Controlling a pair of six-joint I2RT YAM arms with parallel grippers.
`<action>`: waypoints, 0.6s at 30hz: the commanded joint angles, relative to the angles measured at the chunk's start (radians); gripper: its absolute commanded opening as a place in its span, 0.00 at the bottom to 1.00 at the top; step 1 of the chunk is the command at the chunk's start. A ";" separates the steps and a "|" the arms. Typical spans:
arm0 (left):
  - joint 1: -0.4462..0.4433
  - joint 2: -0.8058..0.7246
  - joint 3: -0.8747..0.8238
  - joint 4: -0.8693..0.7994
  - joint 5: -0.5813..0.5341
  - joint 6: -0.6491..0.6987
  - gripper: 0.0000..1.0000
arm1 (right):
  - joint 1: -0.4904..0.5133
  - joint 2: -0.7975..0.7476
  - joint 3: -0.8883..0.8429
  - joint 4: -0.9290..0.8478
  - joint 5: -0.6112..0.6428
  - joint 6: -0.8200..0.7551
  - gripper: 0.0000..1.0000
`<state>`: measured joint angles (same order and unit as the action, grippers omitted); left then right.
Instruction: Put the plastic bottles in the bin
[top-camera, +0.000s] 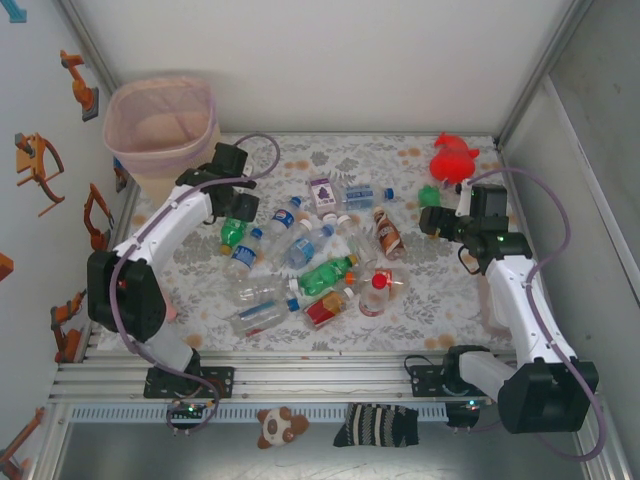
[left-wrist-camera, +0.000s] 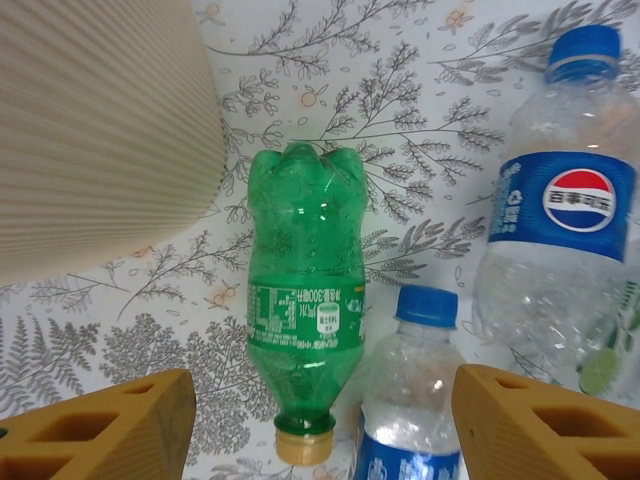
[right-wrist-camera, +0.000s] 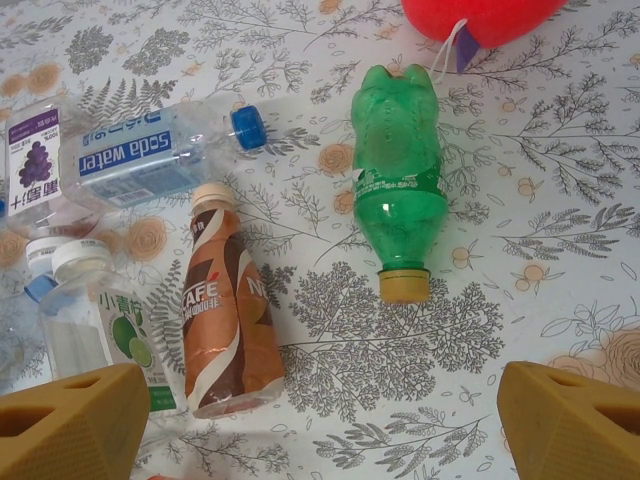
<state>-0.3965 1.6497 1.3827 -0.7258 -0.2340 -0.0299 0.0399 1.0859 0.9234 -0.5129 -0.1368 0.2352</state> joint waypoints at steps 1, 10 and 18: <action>0.021 0.046 -0.025 0.059 -0.006 -0.016 0.67 | 0.008 -0.007 -0.011 0.008 0.008 -0.010 0.89; 0.073 0.150 -0.039 0.101 0.037 -0.012 0.69 | 0.008 -0.016 -0.018 0.003 0.013 -0.011 0.89; 0.098 0.223 -0.046 0.121 0.118 -0.018 0.71 | 0.008 -0.021 -0.029 0.002 0.020 -0.011 0.89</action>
<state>-0.3065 1.8530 1.3479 -0.6136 -0.1593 -0.0345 0.0402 1.0847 0.9039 -0.5121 -0.1368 0.2348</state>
